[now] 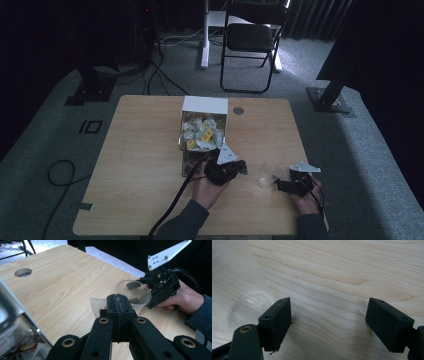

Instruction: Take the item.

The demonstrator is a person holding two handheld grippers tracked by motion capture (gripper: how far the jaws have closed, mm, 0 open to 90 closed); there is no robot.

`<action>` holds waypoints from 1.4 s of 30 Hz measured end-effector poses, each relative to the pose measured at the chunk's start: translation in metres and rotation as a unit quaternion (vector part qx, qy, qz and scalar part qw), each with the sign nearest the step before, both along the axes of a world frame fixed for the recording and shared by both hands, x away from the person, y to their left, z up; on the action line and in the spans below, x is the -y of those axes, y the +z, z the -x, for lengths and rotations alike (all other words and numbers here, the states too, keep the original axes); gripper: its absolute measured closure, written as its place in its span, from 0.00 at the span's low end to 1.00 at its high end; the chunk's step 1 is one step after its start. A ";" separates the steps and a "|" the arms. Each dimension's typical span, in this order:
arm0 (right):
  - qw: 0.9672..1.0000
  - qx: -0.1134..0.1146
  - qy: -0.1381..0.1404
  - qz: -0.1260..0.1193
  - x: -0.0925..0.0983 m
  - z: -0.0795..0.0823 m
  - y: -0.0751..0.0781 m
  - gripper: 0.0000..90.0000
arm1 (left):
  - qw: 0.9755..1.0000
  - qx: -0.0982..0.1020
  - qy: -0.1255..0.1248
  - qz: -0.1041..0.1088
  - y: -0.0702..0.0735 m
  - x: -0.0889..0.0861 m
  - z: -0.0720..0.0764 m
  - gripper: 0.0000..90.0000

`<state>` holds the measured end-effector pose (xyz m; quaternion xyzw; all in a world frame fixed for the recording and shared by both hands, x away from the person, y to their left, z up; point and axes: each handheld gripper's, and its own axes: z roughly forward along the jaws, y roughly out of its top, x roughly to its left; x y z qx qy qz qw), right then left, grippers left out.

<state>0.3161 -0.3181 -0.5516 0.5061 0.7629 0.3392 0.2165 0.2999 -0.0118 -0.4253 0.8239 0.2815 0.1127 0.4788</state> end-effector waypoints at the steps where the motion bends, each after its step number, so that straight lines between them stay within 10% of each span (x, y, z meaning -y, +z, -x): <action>1: 1.000 0.000 0.000 0.000 0.000 0.000 0.000 0.23 | 1.000 0.001 -0.001 0.000 0.000 0.002 0.000 1.00; 42: 1.000 -0.001 0.004 0.000 0.000 0.001 0.000 0.23 | 0.999 -0.005 -0.048 -0.005 -0.001 0.089 -0.018 1.00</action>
